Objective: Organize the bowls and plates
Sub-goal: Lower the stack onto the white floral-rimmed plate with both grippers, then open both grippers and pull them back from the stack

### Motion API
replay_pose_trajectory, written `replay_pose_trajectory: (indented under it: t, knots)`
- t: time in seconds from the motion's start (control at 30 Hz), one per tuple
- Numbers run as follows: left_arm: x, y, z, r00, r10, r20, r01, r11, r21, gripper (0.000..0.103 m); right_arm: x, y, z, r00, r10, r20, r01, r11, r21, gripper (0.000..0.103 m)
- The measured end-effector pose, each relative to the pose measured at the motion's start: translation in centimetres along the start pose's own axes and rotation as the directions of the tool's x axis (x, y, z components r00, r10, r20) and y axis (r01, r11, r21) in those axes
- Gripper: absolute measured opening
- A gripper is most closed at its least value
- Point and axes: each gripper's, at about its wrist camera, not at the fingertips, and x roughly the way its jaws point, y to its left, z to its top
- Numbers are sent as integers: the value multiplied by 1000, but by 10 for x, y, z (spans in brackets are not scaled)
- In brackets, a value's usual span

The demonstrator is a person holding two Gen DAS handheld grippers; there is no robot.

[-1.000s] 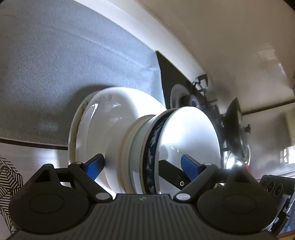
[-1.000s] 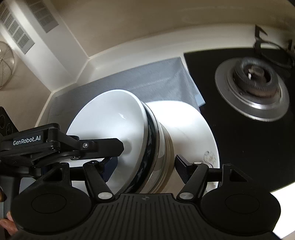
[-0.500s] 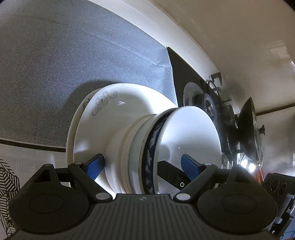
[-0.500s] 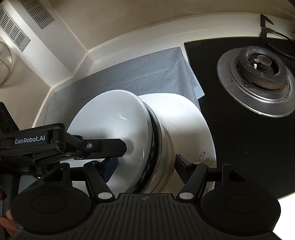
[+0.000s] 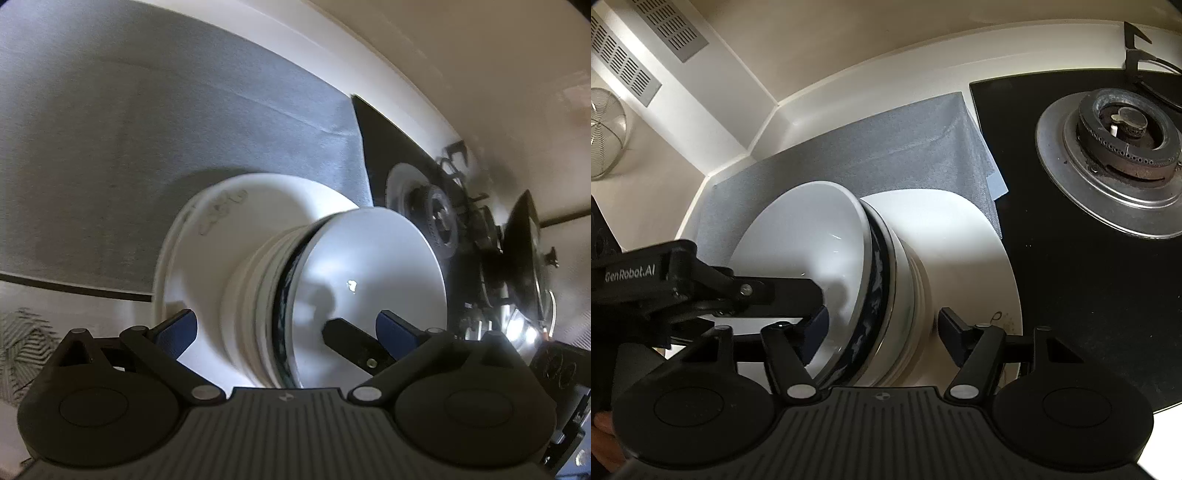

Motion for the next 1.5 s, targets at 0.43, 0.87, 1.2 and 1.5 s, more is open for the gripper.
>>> replay_pose_trajectory:
  t: [0.43,0.87,1.2,1.5]
  knots:
    - [-74,-45,-46,921,262,290,-353,876,329,103,-62,20,-23,972,-101,212,111,993,-36,97]
    - [-114,-27,-124,879,311,362,-439,824,358,103,-99,68,-99,928,-245,280,253,967,9,98]
    - [-115,-33,-155,857,341,386,-489,775,400,103,-117,78,-134,913,-285,293,294,956,11,99]
    - [-111,-36,-164,855,360,374,-498,774,392,103,-129,77,-144,901,-301,312,308,951,28,99]
